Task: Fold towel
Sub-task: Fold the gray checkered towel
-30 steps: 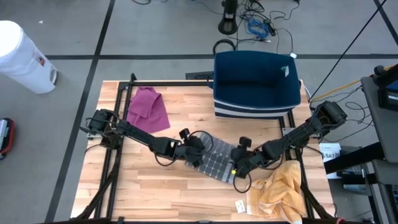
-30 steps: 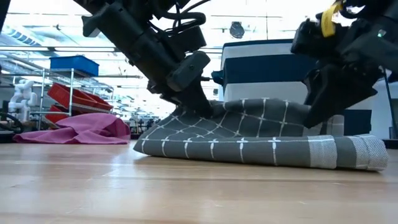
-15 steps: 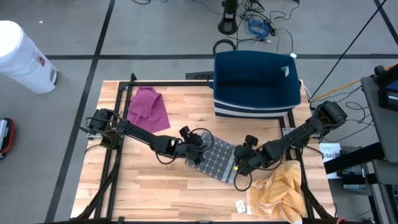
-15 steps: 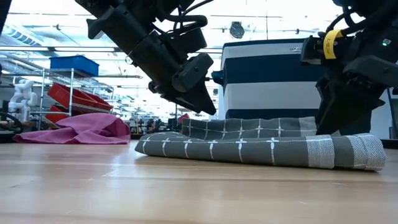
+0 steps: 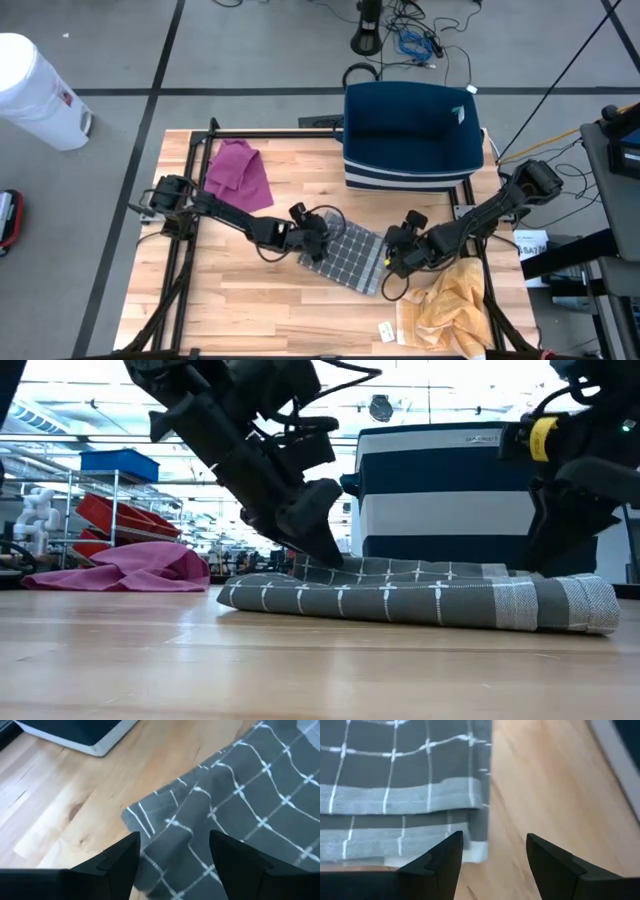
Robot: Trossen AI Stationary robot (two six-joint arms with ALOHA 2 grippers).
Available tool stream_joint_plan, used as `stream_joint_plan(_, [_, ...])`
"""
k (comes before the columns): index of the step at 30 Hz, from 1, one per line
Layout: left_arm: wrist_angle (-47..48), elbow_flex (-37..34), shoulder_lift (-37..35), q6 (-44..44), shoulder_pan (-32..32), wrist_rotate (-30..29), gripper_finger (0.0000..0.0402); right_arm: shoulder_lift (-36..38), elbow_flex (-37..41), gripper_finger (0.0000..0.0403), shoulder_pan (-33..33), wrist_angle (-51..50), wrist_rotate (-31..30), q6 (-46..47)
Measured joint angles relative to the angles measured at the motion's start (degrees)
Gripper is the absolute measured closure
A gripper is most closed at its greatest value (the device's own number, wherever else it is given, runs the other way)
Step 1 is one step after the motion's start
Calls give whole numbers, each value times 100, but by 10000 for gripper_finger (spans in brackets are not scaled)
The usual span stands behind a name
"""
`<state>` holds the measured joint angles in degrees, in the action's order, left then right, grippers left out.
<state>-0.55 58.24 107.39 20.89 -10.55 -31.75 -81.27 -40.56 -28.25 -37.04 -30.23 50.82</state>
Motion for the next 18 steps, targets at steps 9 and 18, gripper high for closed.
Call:
stream_joint_plan(9, [-540, 0, 637, 143, 227, 287, 156, 151, 0, 200, -36, 2211, -174, -1519])
stream_joint_plan(18, [-756, -1, 649, -40, 155, 325, 156, -537, 0, 200, 366, 2593, -101, -1909])
